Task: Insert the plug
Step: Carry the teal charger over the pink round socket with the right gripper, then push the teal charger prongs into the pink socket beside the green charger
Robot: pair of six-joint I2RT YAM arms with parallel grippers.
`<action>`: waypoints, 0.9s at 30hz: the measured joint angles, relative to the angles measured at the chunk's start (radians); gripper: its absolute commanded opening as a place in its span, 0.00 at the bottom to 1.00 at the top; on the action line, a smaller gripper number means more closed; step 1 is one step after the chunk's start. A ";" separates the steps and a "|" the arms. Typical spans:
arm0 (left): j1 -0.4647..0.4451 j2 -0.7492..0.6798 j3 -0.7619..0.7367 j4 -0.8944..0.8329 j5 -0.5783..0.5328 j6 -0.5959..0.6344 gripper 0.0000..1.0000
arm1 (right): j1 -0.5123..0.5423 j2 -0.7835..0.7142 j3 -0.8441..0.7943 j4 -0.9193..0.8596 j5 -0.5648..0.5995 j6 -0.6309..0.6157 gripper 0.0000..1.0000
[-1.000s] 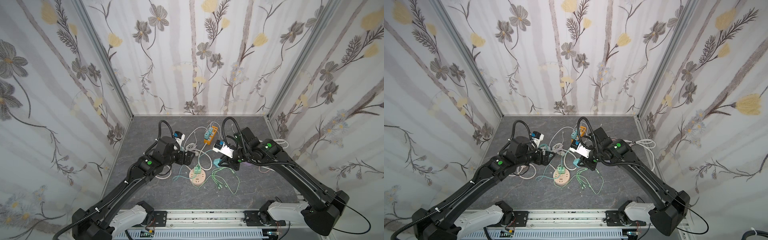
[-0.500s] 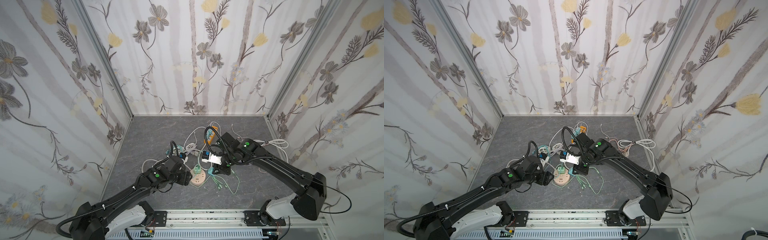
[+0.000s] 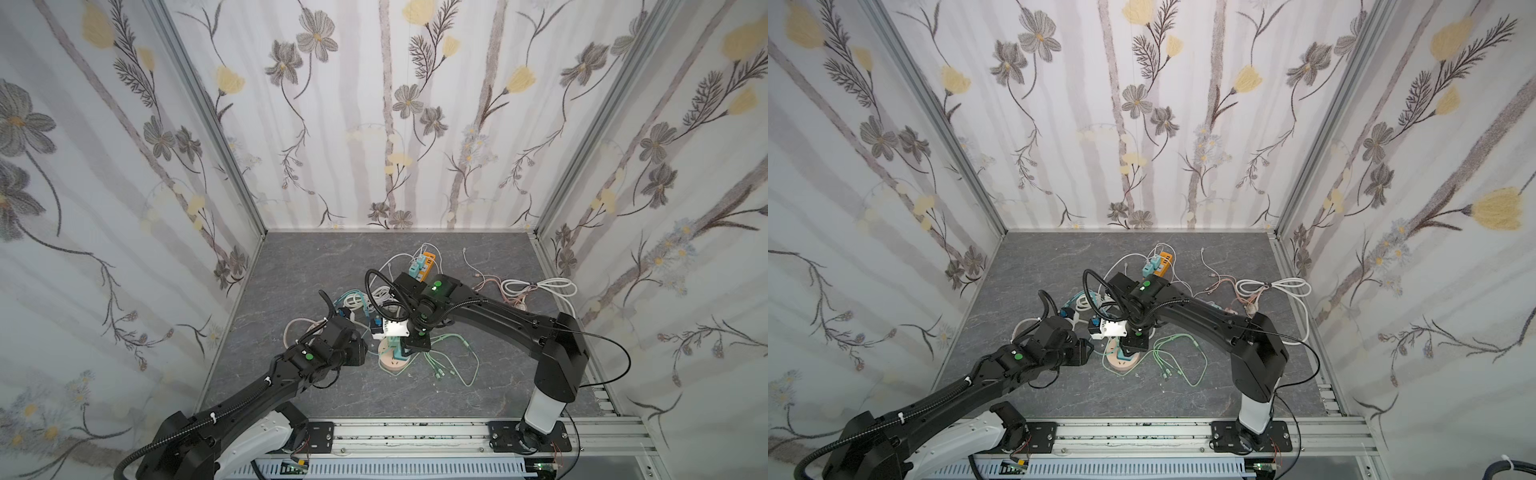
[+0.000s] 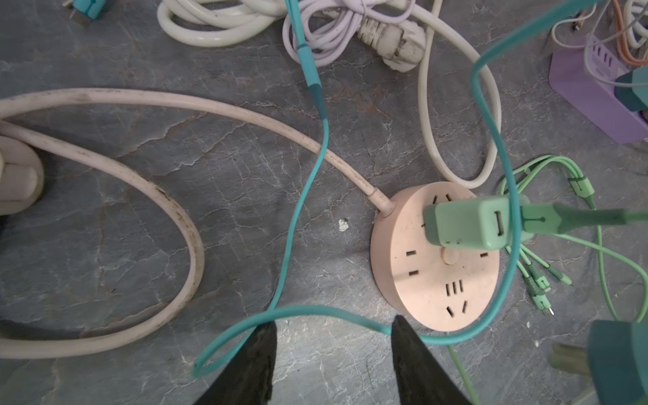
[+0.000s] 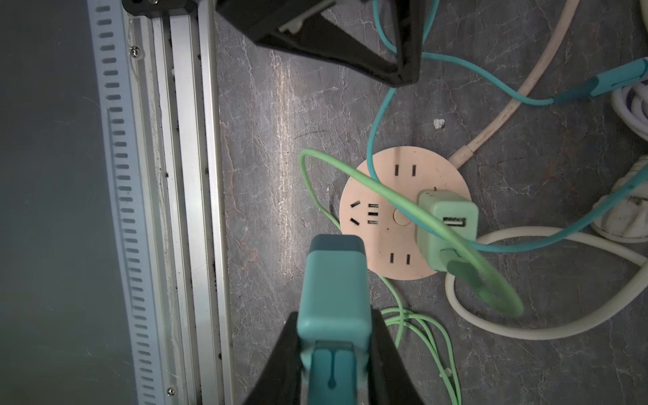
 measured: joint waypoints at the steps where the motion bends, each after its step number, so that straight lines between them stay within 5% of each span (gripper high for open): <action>1: 0.009 0.000 -0.004 0.005 0.015 -0.006 0.54 | 0.008 0.015 0.011 -0.008 0.003 -0.003 0.00; 12: 0.055 0.000 -0.020 0.040 0.071 -0.044 0.56 | 0.067 0.140 0.094 -0.074 0.118 -0.027 0.00; 27: 0.074 0.003 -0.023 0.011 -0.011 -0.083 0.58 | 0.088 0.220 0.173 -0.084 0.231 -0.060 0.00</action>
